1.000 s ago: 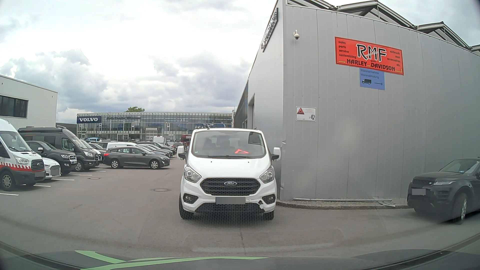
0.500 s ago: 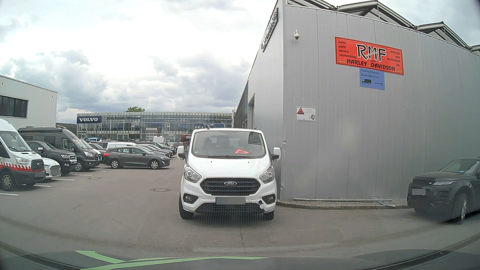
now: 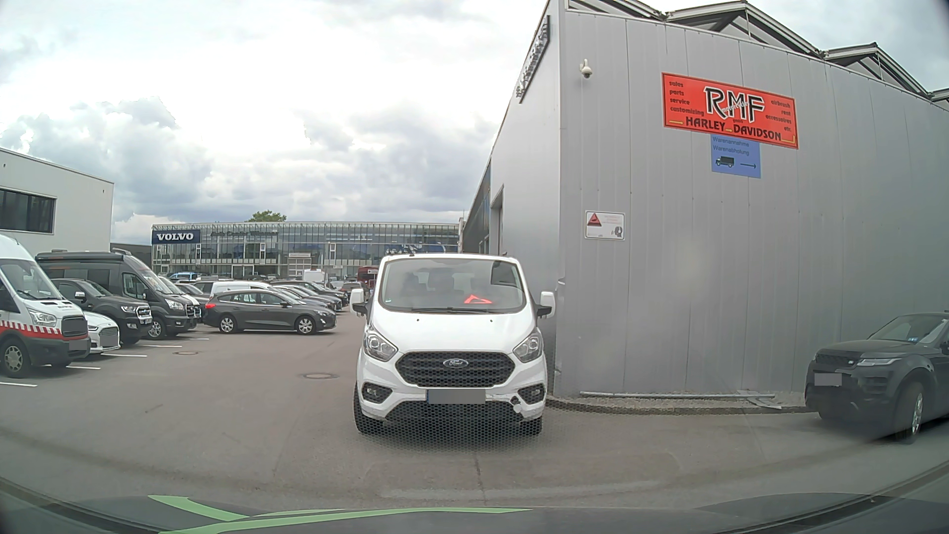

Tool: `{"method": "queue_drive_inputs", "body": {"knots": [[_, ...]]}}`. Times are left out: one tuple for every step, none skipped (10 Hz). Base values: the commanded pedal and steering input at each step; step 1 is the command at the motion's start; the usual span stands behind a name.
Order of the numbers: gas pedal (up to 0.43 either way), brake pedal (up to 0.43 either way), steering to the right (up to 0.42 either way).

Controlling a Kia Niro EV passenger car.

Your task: Follow the waypoints while adhering to traffic rules and regulations

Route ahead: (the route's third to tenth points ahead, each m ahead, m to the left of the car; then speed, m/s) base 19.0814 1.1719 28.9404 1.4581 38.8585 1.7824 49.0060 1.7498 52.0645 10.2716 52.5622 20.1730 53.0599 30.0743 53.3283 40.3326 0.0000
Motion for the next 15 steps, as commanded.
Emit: {"method": "queue_drive_inputs", "body": {"knots": [[0.000, 0.354, 0.006], [0.000, 0.354, 0.006], [0.000, 0.348, 0.006], [0.000, 0.354, 0.006], [0.000, 0.354, 0.005], [0.000, 0.354, 0.005], [0.000, 0.354, 0.006], [0.000, 0.354, 0.005], [0.000, 0.354, 0.006], [0.000, 0.354, 0.006], [0.000, 0.354, 0.006], [0.000, 0.354, 0.006], [0.000, 0.354, 0.006], [0.000, 0.354, 0.005], [0.000, 0.354, 0.006]]}}
